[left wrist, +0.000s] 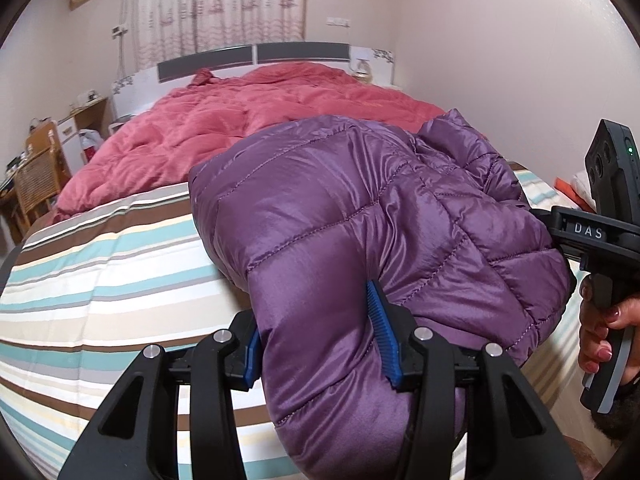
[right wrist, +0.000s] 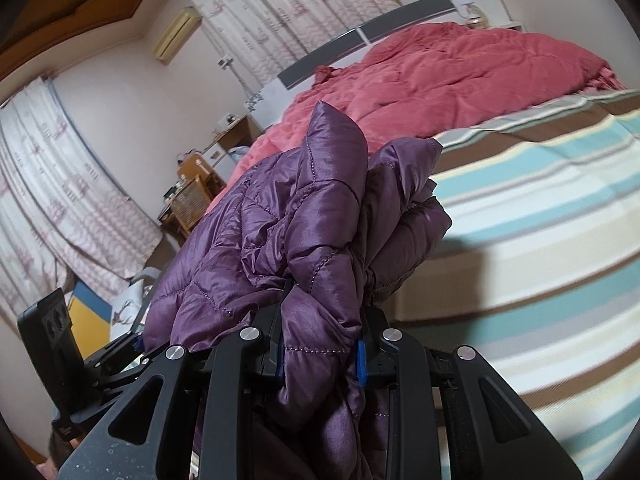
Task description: Fold large clothes
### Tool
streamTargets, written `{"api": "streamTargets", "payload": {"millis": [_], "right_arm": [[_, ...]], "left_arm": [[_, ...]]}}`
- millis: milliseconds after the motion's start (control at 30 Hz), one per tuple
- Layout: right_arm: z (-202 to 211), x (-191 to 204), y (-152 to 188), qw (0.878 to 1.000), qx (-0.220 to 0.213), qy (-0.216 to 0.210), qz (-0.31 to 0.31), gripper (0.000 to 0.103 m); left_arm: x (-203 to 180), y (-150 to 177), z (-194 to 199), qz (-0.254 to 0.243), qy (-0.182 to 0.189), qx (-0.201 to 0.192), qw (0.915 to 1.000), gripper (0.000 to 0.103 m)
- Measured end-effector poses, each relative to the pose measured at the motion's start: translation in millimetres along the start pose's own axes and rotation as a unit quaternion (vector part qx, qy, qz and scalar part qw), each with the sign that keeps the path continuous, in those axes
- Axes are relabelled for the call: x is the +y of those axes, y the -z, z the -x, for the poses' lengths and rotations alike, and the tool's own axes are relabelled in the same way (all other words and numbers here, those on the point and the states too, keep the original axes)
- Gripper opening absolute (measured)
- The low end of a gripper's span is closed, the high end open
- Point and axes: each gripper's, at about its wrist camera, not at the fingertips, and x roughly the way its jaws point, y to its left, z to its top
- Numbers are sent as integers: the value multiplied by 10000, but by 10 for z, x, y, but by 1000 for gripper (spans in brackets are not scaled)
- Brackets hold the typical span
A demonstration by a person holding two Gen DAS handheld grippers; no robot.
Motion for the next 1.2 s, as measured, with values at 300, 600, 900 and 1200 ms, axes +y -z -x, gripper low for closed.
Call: {"api": "streamTargets", "payload": {"millis": [300, 600, 900, 1200], "right_arm": [[-586, 355, -184, 9987, 173, -356, 311, 25], [-1307, 588, -392, 9961, 236, -569, 625, 25], [-1947, 544, -365, 9970, 424, -47, 647, 27], [-1857, 530, -196, 9952, 538, 480, 665, 35]], "left_arm": [[577, -69, -109, 342, -474, -106, 9982, 45], [1169, -172, -461, 584, -972, -239, 9933, 45], [1477, -39, -994, 554, -1180, -95, 9914, 47], [1443, 122, -942, 593, -1125, 53, 9919, 56]]}}
